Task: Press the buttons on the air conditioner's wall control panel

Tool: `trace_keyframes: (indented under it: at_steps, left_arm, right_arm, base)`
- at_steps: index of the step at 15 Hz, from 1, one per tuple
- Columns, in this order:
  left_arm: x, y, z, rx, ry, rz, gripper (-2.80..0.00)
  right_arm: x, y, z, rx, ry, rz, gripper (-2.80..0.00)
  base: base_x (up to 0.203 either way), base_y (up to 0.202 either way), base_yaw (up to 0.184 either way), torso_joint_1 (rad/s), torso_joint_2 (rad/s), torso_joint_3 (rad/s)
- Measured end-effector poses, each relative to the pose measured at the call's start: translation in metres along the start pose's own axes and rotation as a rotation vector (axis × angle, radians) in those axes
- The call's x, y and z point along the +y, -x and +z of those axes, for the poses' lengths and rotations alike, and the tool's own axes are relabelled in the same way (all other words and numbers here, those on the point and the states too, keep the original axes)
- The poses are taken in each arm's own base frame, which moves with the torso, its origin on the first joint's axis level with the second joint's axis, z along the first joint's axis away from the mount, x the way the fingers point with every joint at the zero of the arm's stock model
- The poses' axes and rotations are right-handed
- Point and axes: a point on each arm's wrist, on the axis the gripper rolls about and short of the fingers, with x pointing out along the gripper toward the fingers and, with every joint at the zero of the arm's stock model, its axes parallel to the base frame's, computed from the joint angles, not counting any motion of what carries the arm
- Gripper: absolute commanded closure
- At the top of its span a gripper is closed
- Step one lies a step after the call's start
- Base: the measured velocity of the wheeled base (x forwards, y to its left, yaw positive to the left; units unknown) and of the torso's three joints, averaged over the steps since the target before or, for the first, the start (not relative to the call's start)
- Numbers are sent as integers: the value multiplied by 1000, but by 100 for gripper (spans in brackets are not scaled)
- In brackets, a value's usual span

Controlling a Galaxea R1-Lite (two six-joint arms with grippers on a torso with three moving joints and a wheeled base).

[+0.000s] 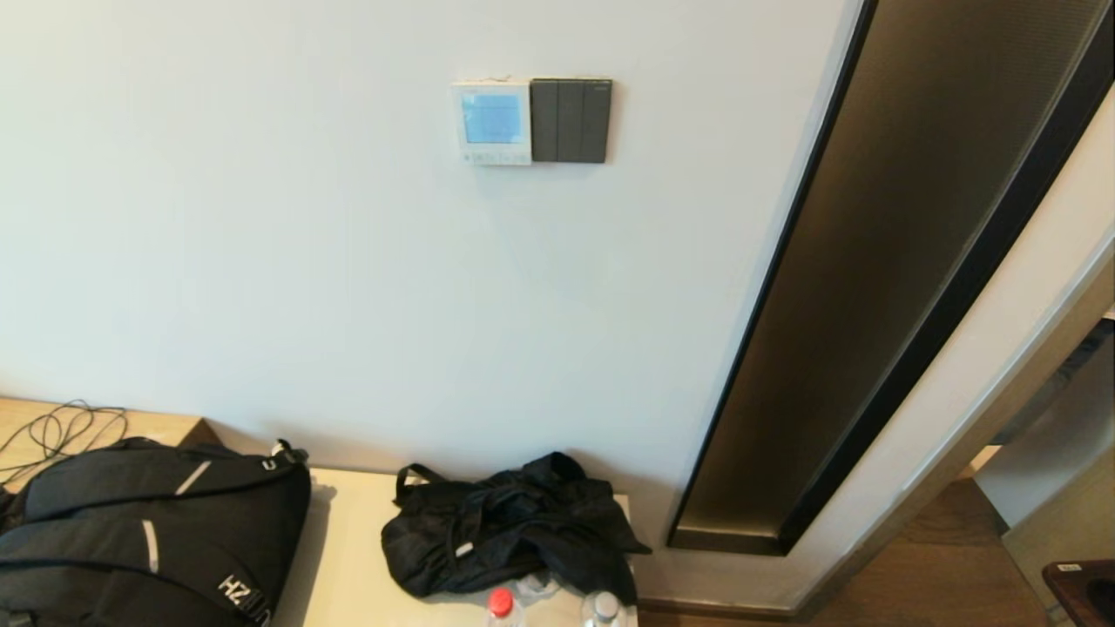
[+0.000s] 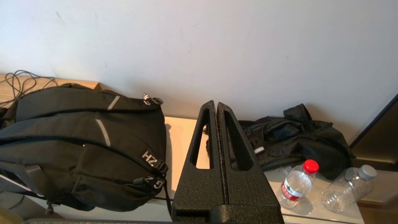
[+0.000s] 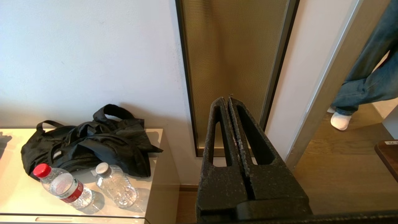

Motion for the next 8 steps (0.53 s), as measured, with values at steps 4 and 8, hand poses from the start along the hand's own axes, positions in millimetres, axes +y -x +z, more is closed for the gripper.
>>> trace_keyframes:
  at_steps: [4,8]
  left_arm:
    - [0,0,0,0,0,0,0]
    - [0,0,0,1,0,0,0]
  right_arm:
    - [0,0,0,0,0,0,0]
    - [0,0,0,0,0,0,0]
  base:
    - [0,0,0,0,0,0]
    - [0,0,0,0,0,0]
